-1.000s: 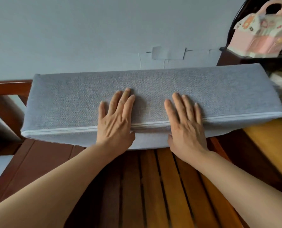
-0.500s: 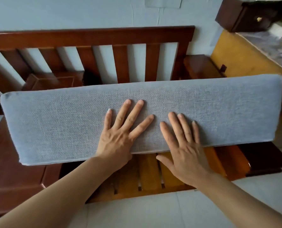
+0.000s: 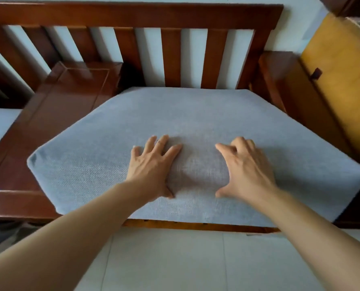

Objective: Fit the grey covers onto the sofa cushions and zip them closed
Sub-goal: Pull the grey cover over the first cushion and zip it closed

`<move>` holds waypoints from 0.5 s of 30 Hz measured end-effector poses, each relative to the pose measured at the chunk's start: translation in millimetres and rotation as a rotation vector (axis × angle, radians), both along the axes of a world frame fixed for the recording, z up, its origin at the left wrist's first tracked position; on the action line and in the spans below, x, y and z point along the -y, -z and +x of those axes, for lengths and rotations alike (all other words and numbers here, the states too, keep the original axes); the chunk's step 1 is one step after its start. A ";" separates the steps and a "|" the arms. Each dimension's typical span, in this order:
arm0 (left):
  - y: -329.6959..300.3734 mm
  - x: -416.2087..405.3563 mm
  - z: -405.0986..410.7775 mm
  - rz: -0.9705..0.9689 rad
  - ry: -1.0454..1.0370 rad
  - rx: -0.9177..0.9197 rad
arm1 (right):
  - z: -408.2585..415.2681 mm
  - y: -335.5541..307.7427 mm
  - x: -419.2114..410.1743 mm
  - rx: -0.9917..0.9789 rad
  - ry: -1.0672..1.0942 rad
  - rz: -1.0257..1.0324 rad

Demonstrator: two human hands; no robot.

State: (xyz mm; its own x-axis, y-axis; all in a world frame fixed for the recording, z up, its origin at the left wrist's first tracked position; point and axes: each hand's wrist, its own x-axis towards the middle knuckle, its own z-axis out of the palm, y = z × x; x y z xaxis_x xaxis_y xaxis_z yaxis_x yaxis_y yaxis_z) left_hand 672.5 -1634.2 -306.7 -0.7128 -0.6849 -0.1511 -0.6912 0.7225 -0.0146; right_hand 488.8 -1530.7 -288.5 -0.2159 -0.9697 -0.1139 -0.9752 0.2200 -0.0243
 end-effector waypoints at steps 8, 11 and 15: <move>68.2 -24.4 10.6 0.003 0.057 0.056 | 2.2 80.0 -16.2 0.037 -0.038 0.130; 101.7 -37.4 16.7 0.006 0.063 0.042 | 11.9 111.6 -29.8 0.014 -0.018 0.125; 144.1 -45.5 21.3 -0.041 0.085 -0.024 | 16.5 156.4 -42.2 0.034 0.016 0.013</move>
